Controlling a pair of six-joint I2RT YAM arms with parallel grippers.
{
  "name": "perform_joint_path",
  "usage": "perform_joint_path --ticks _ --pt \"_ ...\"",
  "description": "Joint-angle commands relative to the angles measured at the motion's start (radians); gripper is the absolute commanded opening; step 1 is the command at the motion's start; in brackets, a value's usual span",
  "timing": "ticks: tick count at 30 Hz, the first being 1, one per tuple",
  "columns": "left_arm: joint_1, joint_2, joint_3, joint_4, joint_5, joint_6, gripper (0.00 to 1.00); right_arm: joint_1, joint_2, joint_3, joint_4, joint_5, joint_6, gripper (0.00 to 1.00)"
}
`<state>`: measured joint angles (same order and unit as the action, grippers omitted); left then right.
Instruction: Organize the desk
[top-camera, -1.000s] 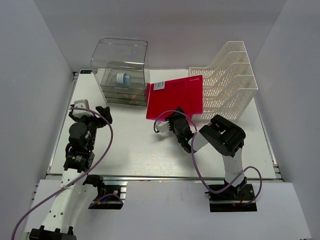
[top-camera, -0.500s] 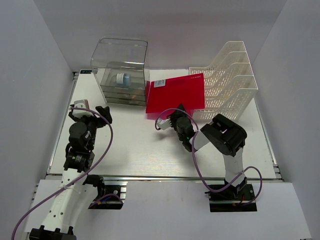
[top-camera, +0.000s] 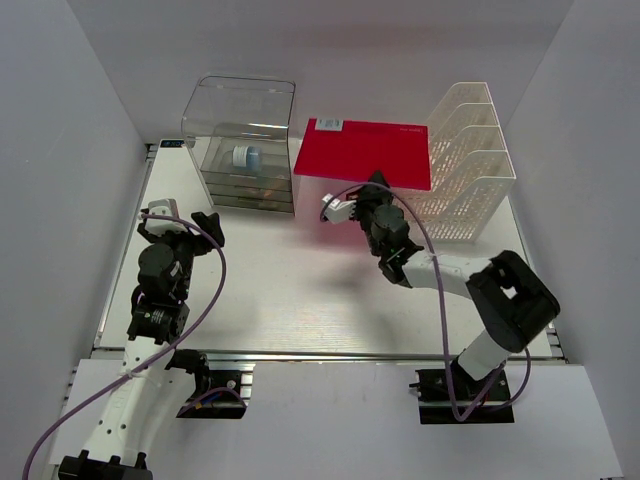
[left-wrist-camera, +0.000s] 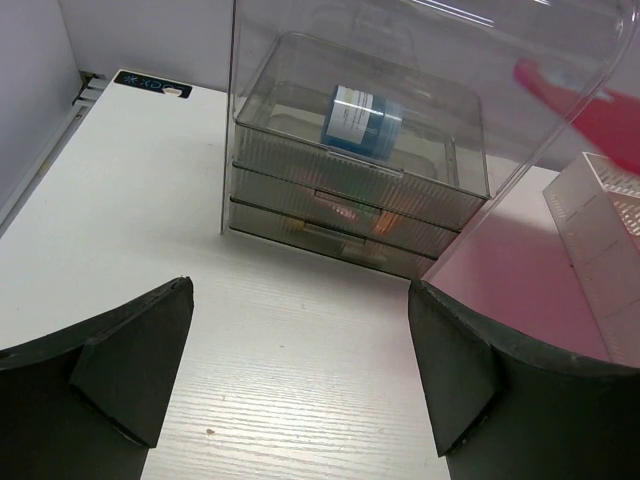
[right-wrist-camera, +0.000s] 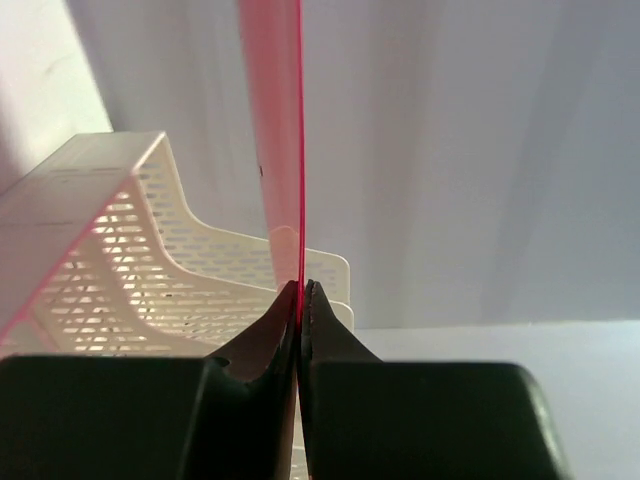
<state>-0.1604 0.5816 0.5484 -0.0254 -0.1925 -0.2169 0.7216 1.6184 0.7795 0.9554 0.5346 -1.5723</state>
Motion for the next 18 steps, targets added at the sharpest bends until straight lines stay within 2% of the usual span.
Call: perform_joint_path --ticks 1,4,6,7,10,11,13,15,18 --pt "-0.008 -0.005 -0.005 0.010 0.018 0.011 0.98 -0.022 -0.106 0.096 -0.128 0.013 0.136 0.00" --pt "-0.008 -0.006 -0.011 0.016 0.030 0.014 0.98 -0.043 -0.155 0.168 -0.248 0.007 0.268 0.00" --pt "-0.008 -0.008 -0.021 0.018 0.074 0.017 0.98 -0.050 -0.193 0.211 -0.386 -0.014 0.372 0.00" --pt "-0.008 -0.009 -0.027 0.068 0.097 0.019 0.98 -0.059 -0.205 0.262 -0.438 -0.024 0.411 0.00" --pt "-0.008 0.006 -0.054 0.142 0.275 0.021 0.98 -0.077 -0.271 0.369 -0.665 -0.093 0.575 0.00" --pt "-0.008 0.017 -0.061 0.159 0.377 0.013 0.98 -0.079 -0.290 0.395 -0.775 -0.111 0.616 0.00" --pt "-0.008 0.053 -0.077 0.229 0.474 -0.001 0.98 -0.097 -0.350 0.441 -0.872 -0.191 0.728 0.00" --pt "-0.008 0.076 -0.096 0.303 0.613 -0.044 0.98 -0.103 -0.415 0.492 -0.996 -0.266 0.791 0.00" --pt "-0.008 0.116 -0.125 0.453 0.706 -0.162 0.98 -0.134 -0.489 0.544 -1.131 -0.397 0.892 0.00"
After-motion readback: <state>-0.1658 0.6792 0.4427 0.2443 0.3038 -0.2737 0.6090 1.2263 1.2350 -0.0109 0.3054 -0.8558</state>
